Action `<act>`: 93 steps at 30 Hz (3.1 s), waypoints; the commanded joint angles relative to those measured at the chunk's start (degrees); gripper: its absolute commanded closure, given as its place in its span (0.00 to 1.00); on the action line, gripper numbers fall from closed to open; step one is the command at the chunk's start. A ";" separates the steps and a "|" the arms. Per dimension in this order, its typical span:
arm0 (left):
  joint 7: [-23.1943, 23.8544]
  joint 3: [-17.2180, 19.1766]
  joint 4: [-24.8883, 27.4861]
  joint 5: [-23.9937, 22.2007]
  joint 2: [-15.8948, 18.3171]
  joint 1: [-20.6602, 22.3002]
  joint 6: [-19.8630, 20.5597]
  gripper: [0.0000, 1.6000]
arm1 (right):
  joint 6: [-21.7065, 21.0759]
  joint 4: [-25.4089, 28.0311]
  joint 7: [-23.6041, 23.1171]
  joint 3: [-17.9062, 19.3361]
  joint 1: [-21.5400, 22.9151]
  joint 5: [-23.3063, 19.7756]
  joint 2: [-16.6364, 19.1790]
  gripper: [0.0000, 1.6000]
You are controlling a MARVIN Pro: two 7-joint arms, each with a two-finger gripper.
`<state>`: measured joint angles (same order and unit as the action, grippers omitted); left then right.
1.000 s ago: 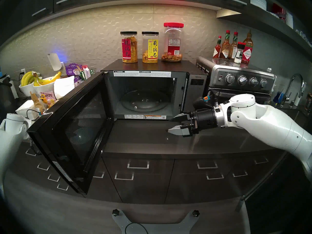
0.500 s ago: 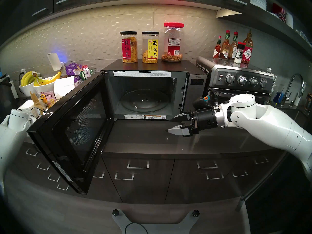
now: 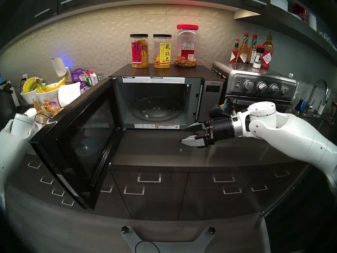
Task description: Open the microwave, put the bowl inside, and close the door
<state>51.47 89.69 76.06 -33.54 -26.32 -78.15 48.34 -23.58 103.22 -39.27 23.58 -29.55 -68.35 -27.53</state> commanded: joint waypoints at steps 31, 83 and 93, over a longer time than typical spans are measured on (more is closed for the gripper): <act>1.52 -4.71 -1.72 1.00 -0.30 7.05 1.05 0.41 | 0.34 0.09 0.13 0.84 0.73 -0.33 -0.14 0.00; 4.93 14.16 2.78 -4.83 7.44 -6.61 3.02 1.00 | 0.32 0.08 0.10 0.82 0.75 -0.29 -0.14 0.00; 4.63 17.04 4.31 -6.01 9.19 -7.58 4.47 1.00 | 0.32 0.08 0.09 0.82 0.75 -0.28 -0.14 0.00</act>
<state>52.56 104.10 79.14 -38.48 -19.60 -85.59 52.42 -23.57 103.23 -39.29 23.58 -29.55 -68.35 -27.54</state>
